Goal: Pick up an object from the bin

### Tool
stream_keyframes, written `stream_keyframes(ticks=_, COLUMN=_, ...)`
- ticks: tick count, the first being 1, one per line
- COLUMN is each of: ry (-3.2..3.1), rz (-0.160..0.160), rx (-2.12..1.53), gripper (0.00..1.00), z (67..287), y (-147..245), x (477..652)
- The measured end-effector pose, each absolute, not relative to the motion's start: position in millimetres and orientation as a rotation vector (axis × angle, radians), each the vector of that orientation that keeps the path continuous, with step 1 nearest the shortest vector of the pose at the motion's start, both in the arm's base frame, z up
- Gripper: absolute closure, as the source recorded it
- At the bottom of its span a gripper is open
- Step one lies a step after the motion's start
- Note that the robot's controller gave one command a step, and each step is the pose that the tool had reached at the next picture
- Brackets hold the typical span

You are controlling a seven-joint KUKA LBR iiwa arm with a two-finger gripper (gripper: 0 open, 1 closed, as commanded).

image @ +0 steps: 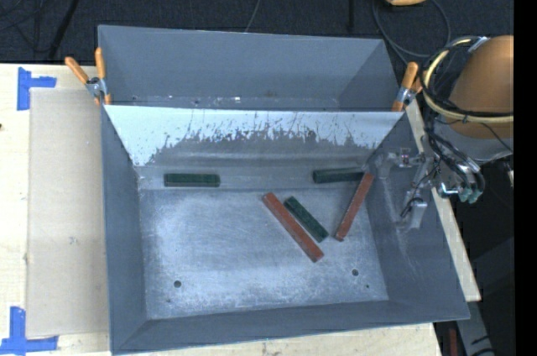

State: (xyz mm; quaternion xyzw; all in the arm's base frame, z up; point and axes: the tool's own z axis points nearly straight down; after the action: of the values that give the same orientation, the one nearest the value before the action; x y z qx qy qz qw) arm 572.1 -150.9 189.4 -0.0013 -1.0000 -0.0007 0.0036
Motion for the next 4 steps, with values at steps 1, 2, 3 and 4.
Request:
stream_keyframes(ticks=1, ry=-3.141, rz=0.0, rx=0.004, gripper=1.0, z=193.4, y=-149.8, x=574.1)
stream_keyframes(ticks=2, ry=-3.141, rz=0.0, rx=0.006, gripper=0.0, z=193.4, y=-149.7, x=574.1)
stream_keyframes(ticks=3, ry=-3.075, rz=-0.004, rx=0.631, gripper=0.0, z=78.2, y=-114.2, x=616.0)
stream_keyframes(ticks=4, ry=-3.078, rz=-0.004, rx=0.634, gripper=1.0, z=80.0, y=-113.6, x=617.0)
